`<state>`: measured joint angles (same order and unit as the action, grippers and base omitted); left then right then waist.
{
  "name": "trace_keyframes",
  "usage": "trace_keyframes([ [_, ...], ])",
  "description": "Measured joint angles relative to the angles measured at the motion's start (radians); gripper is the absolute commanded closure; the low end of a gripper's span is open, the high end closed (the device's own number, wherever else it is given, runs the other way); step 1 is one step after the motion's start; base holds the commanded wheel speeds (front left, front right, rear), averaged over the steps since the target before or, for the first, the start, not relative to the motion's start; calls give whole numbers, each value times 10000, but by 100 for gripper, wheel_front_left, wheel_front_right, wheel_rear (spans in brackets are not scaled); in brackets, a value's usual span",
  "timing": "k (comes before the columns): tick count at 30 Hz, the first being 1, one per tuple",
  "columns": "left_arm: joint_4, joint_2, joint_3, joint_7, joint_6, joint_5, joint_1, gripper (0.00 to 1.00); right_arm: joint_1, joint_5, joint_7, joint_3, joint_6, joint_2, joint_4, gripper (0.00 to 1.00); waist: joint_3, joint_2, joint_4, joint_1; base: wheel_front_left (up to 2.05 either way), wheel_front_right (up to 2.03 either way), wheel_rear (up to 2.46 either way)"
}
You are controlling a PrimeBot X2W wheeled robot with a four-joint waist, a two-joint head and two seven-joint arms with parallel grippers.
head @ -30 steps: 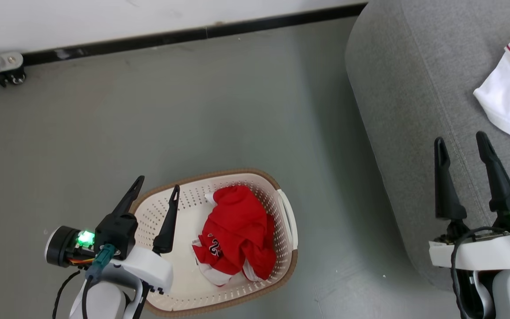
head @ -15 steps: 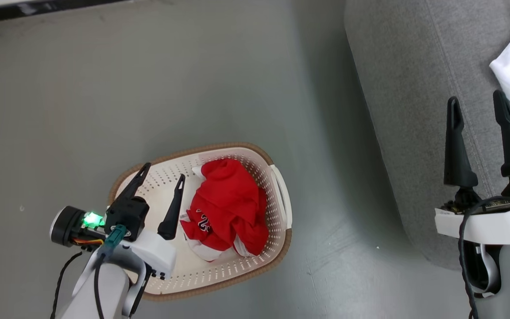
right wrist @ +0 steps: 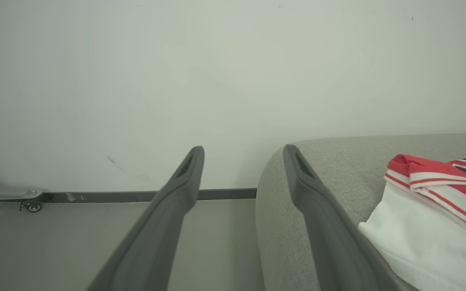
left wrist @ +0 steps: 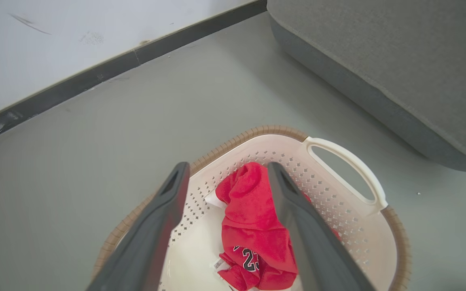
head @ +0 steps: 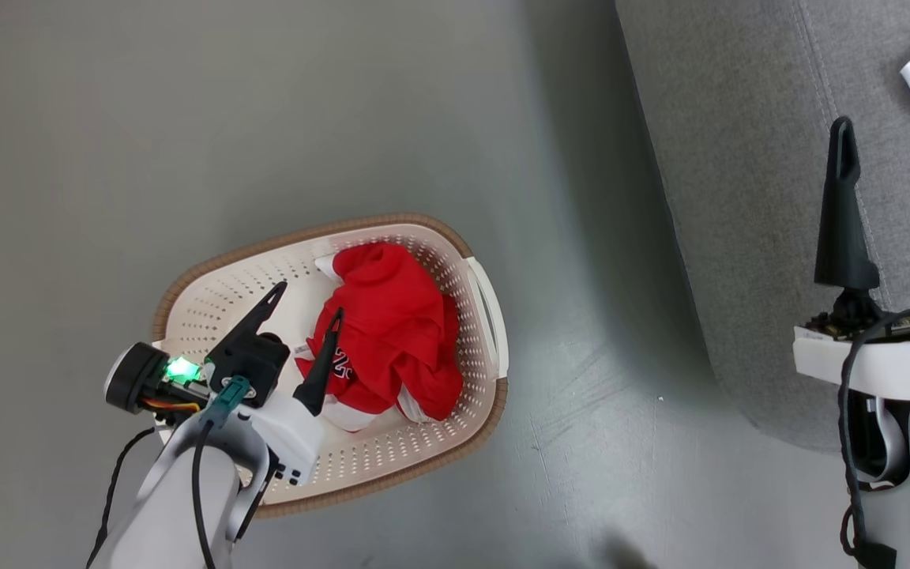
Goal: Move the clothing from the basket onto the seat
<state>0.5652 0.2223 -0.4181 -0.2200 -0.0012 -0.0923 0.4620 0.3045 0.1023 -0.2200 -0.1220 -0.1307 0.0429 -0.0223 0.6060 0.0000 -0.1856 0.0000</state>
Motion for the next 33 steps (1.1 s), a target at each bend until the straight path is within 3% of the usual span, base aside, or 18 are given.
trace_keyframes([
  [33,2236,-8,-721,614,-619,662,2130,0,1176,715,-278,215,-2,0,167,0,2007,0,-992,0,0,0,0],
])
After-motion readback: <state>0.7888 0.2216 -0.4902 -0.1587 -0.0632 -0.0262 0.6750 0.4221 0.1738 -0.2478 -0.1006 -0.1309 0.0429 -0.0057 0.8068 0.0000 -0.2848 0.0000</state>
